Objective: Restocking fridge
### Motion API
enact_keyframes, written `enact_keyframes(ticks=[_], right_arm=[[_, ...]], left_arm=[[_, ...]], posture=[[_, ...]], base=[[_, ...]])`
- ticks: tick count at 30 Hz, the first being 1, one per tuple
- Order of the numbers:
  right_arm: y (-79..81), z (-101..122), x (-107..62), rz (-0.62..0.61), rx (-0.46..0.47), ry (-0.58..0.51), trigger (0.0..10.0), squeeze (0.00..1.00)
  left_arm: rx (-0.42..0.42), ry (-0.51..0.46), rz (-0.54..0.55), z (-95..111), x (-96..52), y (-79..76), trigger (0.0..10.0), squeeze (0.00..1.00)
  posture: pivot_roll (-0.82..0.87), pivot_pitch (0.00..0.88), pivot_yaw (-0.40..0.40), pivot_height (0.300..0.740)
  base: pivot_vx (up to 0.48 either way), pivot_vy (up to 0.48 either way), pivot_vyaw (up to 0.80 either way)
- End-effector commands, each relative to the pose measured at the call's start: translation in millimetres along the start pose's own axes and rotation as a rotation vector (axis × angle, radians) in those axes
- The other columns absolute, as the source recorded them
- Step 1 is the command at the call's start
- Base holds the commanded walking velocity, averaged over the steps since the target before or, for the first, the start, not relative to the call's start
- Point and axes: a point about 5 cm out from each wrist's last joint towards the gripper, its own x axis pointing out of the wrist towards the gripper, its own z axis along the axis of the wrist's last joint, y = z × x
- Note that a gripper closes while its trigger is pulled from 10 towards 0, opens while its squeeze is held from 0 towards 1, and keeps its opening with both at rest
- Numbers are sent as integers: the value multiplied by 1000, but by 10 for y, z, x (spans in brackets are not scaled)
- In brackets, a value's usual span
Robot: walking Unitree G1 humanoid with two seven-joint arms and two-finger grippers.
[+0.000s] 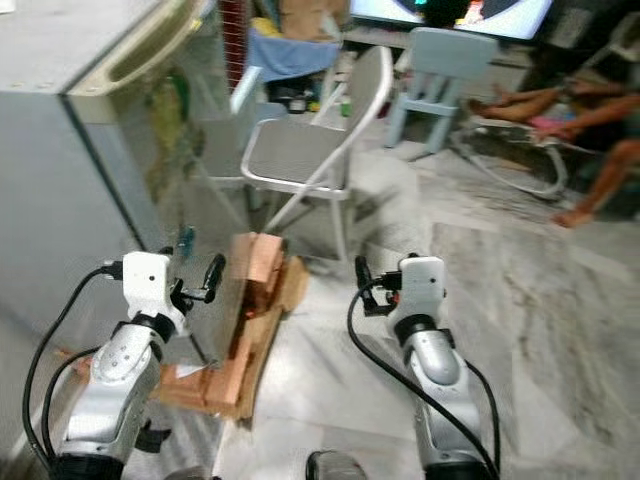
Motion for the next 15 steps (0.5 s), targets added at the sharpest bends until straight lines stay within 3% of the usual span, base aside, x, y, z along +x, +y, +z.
enact_keyframes(ticks=[1, 11, 15], right_arm=[[-15, 5, 13, -10, -8, 7, 10000, 0], [-33, -16, -12, -18, -8, 14, 10000, 0], [-29, -41, -12, -15, -8, 24, 10000, 0]], left_arm=[[-9, -3, -11, 30, 36, -6, 10000, 0], [22, -10, 57, 64, 83, 110, 10000, 0], [37, 15, 52, 7, 5, 113, 10000, 0]], posture=[[64, 38, -46, 740], [60, 43, -38, 740], [70, 44, -38, 740]], base=[[0, 0, 0], [0, 0, 0], [0, 0, 0]])
